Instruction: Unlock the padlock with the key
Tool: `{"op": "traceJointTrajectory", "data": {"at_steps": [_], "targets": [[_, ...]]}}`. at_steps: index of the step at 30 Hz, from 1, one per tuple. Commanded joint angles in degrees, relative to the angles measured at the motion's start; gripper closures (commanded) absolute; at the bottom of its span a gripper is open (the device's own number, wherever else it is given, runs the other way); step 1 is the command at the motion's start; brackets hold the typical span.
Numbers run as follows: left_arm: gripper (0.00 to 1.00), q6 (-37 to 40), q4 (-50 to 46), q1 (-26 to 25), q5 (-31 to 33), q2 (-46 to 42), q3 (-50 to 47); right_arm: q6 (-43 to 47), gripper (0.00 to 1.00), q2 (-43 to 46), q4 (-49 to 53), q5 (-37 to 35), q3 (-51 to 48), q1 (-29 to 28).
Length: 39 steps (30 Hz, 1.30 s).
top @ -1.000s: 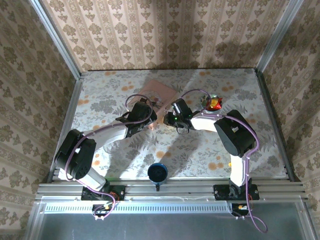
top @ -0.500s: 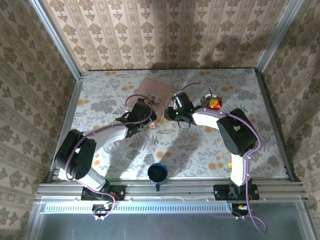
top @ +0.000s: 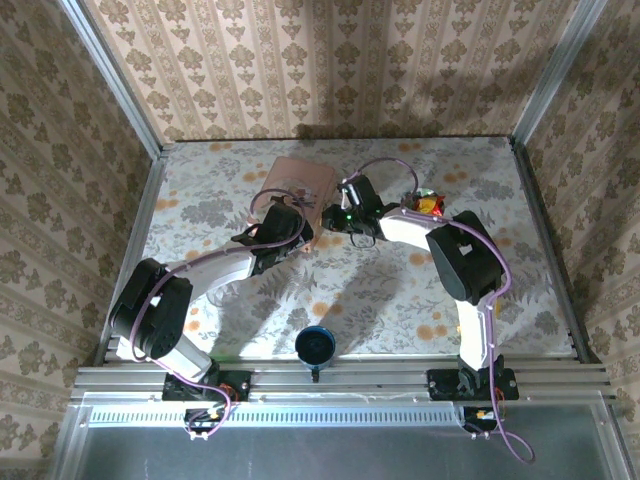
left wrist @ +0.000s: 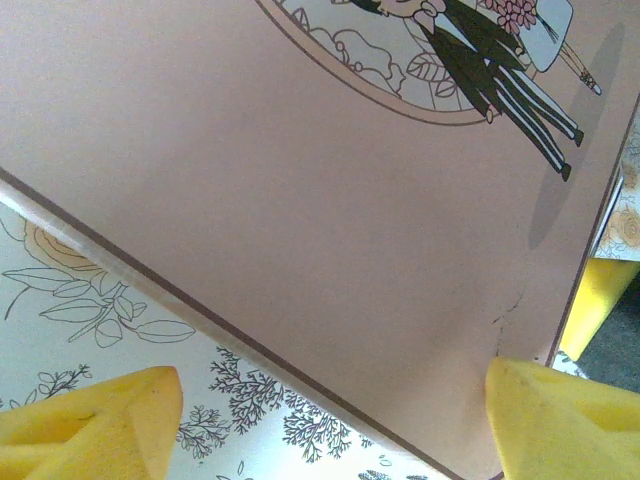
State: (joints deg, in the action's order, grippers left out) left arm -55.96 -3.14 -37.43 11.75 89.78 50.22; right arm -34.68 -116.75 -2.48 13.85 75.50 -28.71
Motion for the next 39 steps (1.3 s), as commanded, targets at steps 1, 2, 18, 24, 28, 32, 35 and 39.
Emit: {"op": "traceJointTrajectory", "data": {"at_steps": [1,2,18,24,28,32,35,39], "targets": [[0.21,0.29,-8.64,-0.1,-1.38,1.78,-2.75,-0.04,0.93,-0.94,-4.53,-1.37,1.4,1.84],[0.21,0.24,-8.6,-0.1,-1.38,1.8,-2.76,-0.2,0.94,-0.88,-4.94,-1.14,1.33,2.15],[0.25,0.11,-8.73,-0.1,-1.64,1.63,-3.11,-7.6,0.93,-4.95,-13.13,4.67,3.04,6.8],[0.26,0.32,-8.72,-0.01,-1.82,1.72,-3.02,-10.29,0.93,-5.81,-17.54,7.59,3.4,7.59],[0.26,0.31,-8.73,0.16,-1.95,1.56,-3.0,-9.8,0.93,-5.62,-16.05,7.39,4.21,7.79],[0.26,0.32,-8.64,0.41,-1.91,1.34,-3.11,-8.52,0.93,-4.1,-14.35,6.33,3.34,7.77],[0.27,0.23,-8.64,0.84,-2.04,1.06,-3.44,-7.2,0.92,-2.26,-12.4,5.39,2.02,7.75],[0.27,0.05,-8.56,1.47,-1.9,0.24,-4.4,-5.53,0.92,0.76,-11.15,4.55,-0.91,7.7]]}}
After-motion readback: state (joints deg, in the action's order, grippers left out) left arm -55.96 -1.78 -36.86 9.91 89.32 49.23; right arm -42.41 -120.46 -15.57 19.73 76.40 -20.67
